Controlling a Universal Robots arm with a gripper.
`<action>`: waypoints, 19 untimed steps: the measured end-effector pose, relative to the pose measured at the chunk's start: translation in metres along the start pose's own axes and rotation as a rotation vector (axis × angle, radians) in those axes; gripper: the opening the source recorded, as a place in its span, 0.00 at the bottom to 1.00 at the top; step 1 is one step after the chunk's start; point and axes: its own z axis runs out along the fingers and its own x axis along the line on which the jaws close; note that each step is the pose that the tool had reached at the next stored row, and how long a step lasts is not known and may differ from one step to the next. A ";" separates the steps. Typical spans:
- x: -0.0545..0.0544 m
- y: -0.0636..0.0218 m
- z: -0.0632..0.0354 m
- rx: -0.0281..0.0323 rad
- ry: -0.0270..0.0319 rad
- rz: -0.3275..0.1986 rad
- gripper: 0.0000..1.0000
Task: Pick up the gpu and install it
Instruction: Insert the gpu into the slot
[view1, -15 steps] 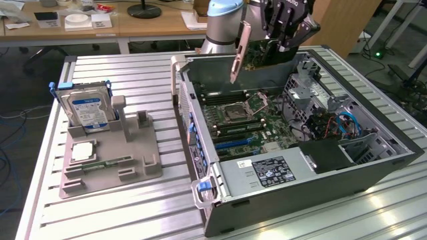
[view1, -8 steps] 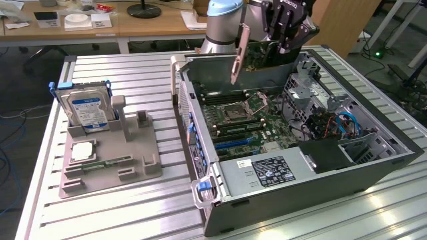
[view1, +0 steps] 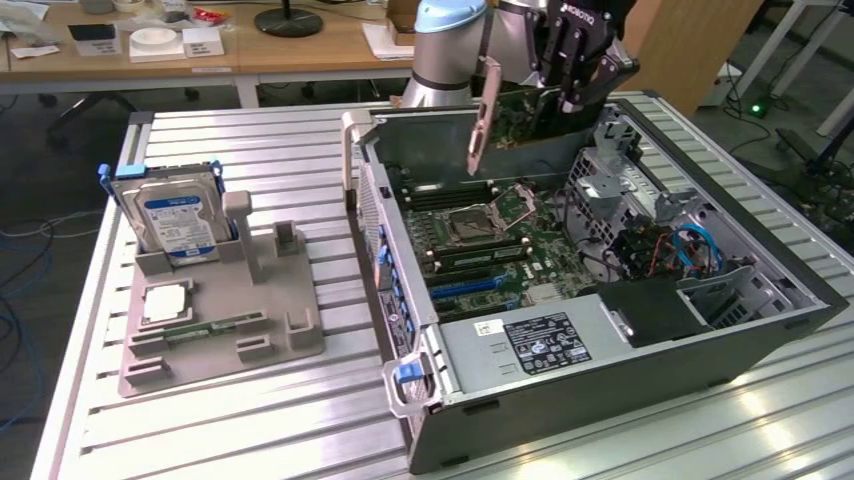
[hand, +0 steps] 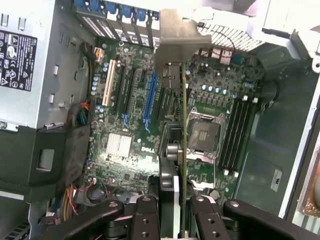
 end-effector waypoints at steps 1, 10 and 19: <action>0.000 0.0000 0.0007 0.0049 0.0009 0.000 0.28; 0.000 0.0010 0.0083 0.0538 0.0099 0.000 0.28; 0.000 0.0026 0.0161 0.0976 0.0182 0.000 0.28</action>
